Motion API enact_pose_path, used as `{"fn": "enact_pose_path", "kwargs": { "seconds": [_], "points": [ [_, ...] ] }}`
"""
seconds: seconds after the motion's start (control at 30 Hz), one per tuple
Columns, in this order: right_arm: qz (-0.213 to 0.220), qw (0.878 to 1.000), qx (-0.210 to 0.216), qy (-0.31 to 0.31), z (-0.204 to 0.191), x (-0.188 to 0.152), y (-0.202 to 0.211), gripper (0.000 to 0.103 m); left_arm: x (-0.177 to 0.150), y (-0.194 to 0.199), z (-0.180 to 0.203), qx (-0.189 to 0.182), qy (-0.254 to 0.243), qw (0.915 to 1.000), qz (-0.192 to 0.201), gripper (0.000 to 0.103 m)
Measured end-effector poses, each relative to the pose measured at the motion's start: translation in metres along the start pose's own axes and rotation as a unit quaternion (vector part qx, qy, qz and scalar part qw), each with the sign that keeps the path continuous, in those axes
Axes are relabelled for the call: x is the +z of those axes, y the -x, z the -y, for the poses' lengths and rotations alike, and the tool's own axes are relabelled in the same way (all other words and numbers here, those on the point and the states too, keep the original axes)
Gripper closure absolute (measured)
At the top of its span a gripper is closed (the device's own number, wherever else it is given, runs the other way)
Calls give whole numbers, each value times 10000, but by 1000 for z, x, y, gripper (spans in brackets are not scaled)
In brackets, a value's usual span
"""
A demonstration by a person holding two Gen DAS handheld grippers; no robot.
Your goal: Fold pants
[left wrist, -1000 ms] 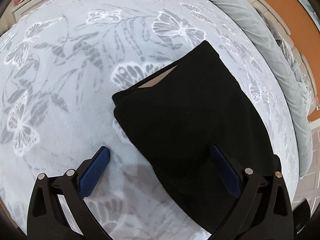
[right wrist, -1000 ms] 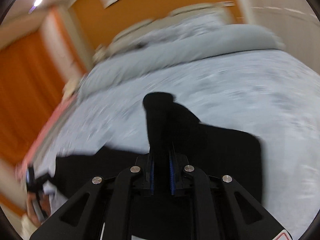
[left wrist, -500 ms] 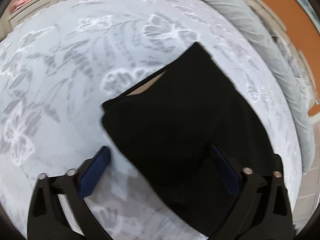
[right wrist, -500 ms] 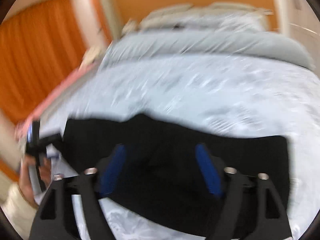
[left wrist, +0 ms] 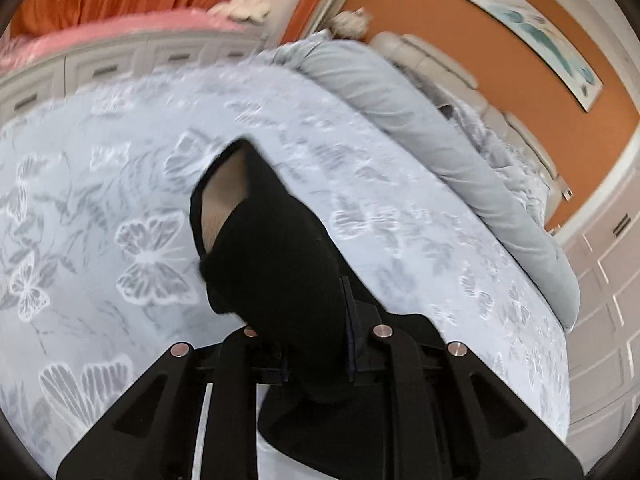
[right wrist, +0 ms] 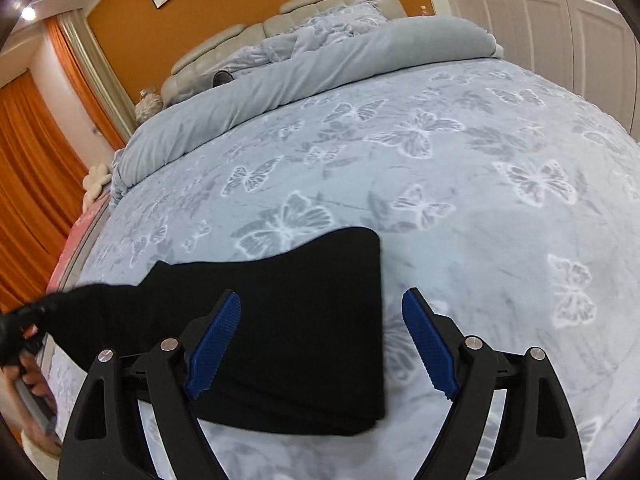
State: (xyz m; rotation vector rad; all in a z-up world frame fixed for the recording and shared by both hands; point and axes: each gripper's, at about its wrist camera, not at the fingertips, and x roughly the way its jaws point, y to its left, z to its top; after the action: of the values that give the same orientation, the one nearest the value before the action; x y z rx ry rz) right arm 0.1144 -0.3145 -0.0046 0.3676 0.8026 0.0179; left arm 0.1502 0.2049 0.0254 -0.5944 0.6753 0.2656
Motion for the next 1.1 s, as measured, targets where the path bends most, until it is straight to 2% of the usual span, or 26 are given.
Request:
{"fn": "enact_pose_path", "kwargs": {
  "seconds": [0.07, 0.13, 0.27, 0.3, 0.43, 0.53, 0.57, 0.6, 0.63, 0.67, 0.73, 0.8, 0.83, 0.9, 0.93, 0.97, 1.0, 1.03, 1.07, 1.1],
  "points": [
    [-68, 9995, 97, 283, -14, -3, -7, 22, -6, 0, 9, 32, -111, 9999, -11, 85],
    [-147, 9950, 179, 973, -45, -12, -12, 22, -9, -6, 8, 141, -172, 9997, -76, 85],
    [-201, 9714, 394, 2332, -127, -38, -34, 22, -8, -15, -17, 309, 17, 9992, -251, 85],
    [-252, 9624, 401, 2674, -154, -48, -46, 22, -7, -16, -22, 325, 66, 9990, -288, 85],
    [-469, 9419, 291, 3312, -207, -75, -86, 22, 4, -26, -52, 332, 246, 9976, -563, 84],
    [-514, 9368, 5, 3460, -223, -87, -117, 26, 7, -35, -66, 283, 251, 9961, -794, 84],
    [-550, 9387, -35, 3403, -223, -87, -125, 56, 9, -38, -71, 270, 239, 9956, -865, 84],
    [-641, 9449, 16, 3209, -221, -84, -131, 80, 10, -40, -74, 258, 254, 9952, -914, 83],
    [-617, 9526, 72, 2978, -217, -77, -130, 94, 11, -44, -80, 211, 281, 9942, -1012, 83],
    [-582, 9607, 218, 2706, -216, -67, -122, 93, 13, -47, -86, 164, 307, 9933, -1100, 83],
    [-366, 9642, 484, 2581, -221, -56, -101, 93, 16, -49, -94, 79, 339, 9919, -1222, 83],
    [-345, 9586, 939, 2668, -232, -55, -84, 92, 18, -50, -99, -33, 351, 9908, -1305, 83],
    [-544, 9539, 1086, 2745, -236, -61, -87, 91, 18, -51, -98, -44, 334, 9907, -1315, 83],
    [-1220, 9418, 994, 2971, -240, -88, -118, 85, 18, -48, -94, -14, 274, 9913, -1288, 83],
    [-1295, 9403, 903, 3017, -237, -97, -126, 85, 16, -45, -89, 1, 247, 9919, -1244, 83],
    [-1035, 9439, 975, 2981, -234, -99, -119, 84, 15, -39, -81, -12, 205, 9928, -1178, 84],
    [-1055, 9457, 971, 2915, -234, -93, -113, 75, 16, -35, -75, -45, 155, 9935, -1127, 84],
    [-1010, 9499, 979, 2791, -231, -79, -100, 72, 15, -26, -61, -116, 36, 9948, -1016, 84],
    [-739, 9565, 1049, 2619, -223, -65, -81, 64, 14, -16, -45, -190, -114, 9957, -897, 84],
    [-440, 9632, 1061, 2428, -212, -52, -64, 44, 11, -7, -28, -267, -272, 9962, -789, 84]
  ]
}}
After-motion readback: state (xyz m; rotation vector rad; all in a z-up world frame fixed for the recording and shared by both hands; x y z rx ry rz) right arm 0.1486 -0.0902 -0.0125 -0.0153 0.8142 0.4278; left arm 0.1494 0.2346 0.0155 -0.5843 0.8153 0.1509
